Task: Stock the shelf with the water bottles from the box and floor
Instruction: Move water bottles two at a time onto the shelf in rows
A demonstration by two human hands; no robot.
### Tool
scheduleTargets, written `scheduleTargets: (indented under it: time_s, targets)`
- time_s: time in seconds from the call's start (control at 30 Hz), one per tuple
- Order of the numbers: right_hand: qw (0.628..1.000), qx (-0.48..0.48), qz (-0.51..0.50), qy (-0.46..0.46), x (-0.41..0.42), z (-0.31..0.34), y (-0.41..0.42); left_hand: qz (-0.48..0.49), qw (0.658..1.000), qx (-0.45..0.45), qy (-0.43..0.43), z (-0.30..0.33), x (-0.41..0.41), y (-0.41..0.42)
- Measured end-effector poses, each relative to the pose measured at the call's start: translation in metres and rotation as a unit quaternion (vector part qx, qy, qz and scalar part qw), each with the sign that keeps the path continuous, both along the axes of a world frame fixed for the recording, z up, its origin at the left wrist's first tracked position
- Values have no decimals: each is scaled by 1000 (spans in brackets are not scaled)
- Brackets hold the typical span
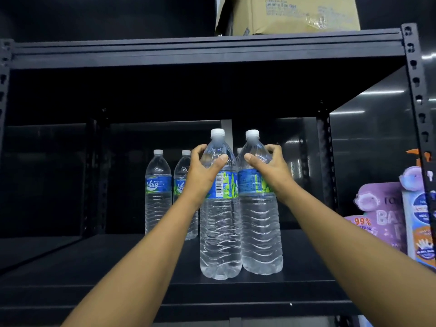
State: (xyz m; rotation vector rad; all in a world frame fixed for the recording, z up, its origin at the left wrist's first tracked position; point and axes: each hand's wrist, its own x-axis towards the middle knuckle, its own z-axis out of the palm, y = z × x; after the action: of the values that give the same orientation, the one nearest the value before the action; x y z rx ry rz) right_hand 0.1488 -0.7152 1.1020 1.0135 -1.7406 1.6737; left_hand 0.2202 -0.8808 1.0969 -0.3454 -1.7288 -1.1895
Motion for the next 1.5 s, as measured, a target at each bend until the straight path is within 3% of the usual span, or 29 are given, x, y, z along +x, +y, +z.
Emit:
scheduleTargets:
  time_s: [0.27, 0.77, 1.07, 1.5]
  targets:
    - [1000, 11, 5, 15, 12, -31, 9, 29, 998, -25, -44, -26, 10, 4]
    - [994, 96, 7, -49, 26, -121, 35, 52, 983, -49, -166, -125, 55, 4]
    - [983, 156, -22, -96, 33, -145, 46, 78, 976, -46, -196, -140, 63, 4]
    - [983, 161, -52, -70, 38, -141, 42, 91, 973, -59, -203, -141, 56, 0]
